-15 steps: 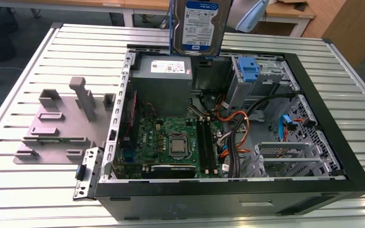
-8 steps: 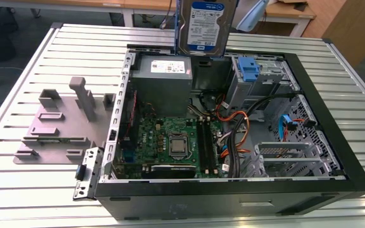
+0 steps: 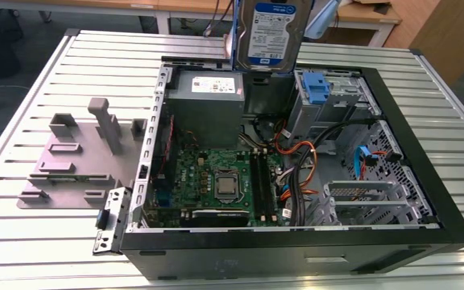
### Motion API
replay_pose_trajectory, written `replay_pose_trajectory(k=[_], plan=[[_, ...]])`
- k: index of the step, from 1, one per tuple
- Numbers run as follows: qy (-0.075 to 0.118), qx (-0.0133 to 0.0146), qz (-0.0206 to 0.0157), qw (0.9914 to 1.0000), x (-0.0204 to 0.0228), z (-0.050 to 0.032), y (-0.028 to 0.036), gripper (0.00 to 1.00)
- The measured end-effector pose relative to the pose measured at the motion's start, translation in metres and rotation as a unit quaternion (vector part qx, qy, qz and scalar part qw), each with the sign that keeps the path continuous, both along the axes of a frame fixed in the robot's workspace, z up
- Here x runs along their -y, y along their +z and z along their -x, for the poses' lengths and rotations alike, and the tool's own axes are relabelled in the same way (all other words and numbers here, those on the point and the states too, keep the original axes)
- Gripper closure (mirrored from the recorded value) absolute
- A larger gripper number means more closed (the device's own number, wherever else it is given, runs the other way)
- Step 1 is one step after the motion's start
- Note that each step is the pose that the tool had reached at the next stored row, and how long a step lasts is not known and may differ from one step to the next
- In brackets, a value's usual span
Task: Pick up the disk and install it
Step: 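Pick up the disk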
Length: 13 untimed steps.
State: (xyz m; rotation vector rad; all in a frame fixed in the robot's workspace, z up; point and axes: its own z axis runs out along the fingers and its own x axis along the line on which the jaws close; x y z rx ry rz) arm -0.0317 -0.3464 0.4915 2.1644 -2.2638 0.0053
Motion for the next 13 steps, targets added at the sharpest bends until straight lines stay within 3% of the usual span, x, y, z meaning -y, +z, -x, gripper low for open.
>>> replay_pose_trajectory(k=[8,13], plan=[[0.0,0.0,0.0,1.0,0.0001,-0.0004,0.0,0.65],[0.0,0.0,0.0,1.0,0.0023,-0.0004,0.0,0.65]])
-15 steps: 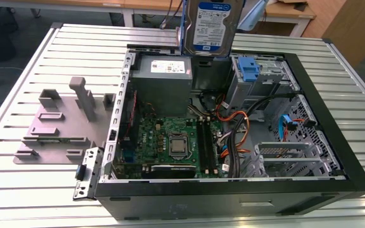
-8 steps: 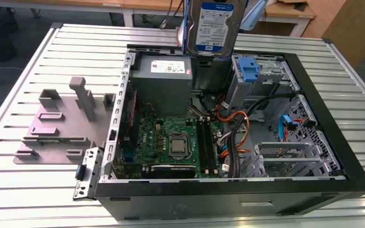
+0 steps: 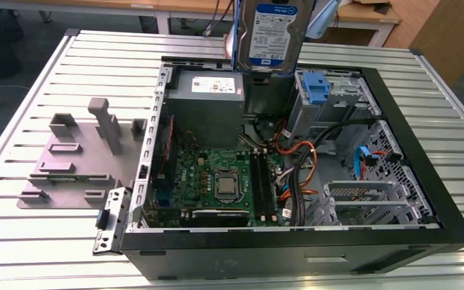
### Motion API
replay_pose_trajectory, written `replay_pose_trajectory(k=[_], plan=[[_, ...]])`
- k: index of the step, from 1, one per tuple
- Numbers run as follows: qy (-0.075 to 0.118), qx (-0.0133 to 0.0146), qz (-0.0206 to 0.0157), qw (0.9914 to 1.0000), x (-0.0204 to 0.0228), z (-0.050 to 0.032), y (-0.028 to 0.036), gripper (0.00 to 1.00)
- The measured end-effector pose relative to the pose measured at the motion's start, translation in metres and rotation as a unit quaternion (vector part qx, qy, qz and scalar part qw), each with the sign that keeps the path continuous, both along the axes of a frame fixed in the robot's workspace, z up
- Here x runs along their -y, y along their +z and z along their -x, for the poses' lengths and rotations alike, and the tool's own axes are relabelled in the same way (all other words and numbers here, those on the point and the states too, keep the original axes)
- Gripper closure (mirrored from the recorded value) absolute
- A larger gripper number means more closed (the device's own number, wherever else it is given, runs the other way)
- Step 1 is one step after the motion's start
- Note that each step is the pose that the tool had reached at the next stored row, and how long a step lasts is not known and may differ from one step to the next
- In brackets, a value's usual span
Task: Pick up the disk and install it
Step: 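Pick up the disk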
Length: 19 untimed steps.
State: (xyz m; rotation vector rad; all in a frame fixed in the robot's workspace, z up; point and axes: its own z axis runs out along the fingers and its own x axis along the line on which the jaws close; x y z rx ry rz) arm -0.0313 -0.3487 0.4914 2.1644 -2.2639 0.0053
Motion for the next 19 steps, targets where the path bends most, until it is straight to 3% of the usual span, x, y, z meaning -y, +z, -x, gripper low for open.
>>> replay_pose_trajectory(k=[19], plan=[[0.0,0.0,0.0,1.0,0.0219,0.0,0.0,0.65]])
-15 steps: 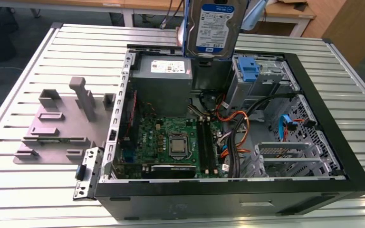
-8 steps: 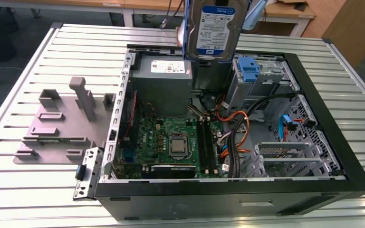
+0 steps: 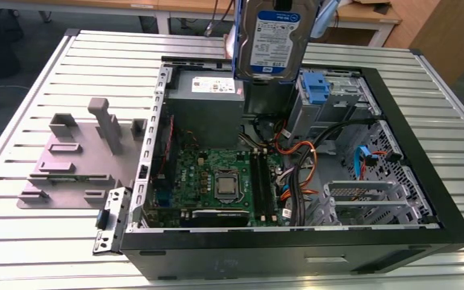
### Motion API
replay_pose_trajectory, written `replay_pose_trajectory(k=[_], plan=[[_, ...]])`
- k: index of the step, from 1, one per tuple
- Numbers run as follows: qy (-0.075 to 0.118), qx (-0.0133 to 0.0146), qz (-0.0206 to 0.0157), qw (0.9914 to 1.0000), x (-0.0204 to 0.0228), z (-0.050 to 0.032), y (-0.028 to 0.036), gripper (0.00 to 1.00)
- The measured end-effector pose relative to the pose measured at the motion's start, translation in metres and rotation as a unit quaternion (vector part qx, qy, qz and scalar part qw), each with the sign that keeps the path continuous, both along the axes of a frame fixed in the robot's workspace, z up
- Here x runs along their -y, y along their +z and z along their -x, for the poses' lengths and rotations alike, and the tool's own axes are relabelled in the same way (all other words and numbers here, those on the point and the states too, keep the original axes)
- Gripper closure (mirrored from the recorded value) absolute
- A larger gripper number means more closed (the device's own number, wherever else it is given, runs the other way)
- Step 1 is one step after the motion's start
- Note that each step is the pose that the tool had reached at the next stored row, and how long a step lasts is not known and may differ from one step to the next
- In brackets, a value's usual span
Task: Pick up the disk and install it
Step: 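Pick up the disk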
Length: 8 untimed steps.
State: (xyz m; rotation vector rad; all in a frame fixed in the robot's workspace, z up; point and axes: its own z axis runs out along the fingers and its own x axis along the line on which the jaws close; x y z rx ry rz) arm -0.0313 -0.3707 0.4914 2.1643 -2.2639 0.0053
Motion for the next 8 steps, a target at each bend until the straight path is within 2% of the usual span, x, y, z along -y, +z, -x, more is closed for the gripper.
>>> replay_pose_trajectory(k=[8], plan=[[0.0,0.0,0.0,1.0,0.0122,0.0,0.0,0.65]])
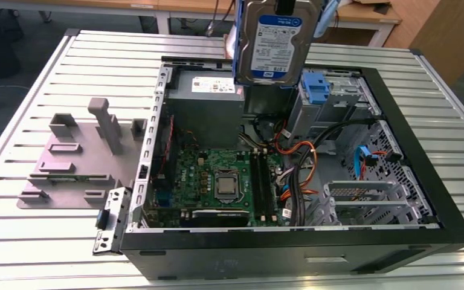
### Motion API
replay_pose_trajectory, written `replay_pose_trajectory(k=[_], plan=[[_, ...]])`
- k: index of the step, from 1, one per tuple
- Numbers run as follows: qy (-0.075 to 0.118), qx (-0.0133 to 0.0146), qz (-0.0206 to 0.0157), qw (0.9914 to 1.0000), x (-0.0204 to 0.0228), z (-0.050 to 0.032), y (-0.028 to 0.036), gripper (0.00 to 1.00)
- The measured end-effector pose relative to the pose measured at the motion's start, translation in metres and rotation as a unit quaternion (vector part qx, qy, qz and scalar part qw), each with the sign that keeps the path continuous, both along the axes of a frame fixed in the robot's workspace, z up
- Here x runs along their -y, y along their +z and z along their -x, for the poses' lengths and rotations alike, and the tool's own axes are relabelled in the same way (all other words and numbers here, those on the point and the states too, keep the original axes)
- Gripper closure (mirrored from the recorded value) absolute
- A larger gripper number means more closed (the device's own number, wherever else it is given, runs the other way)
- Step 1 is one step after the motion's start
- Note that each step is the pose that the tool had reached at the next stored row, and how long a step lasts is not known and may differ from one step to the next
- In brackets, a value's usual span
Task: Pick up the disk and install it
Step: 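Pick up the disk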
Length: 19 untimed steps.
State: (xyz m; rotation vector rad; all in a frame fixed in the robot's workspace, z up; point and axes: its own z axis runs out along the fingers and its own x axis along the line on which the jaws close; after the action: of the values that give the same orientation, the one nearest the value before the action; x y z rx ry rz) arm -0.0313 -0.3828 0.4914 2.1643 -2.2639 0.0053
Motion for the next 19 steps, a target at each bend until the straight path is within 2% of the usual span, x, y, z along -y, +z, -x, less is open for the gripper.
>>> replay_pose_trajectory(k=[12,19], plan=[[0.0,0.0,0.0001,1.0,0.0219,0.0,0.0,0.65],[0.0,0.0,0.0,1.0,0.0382,-0.0001,0.0,0.65]])
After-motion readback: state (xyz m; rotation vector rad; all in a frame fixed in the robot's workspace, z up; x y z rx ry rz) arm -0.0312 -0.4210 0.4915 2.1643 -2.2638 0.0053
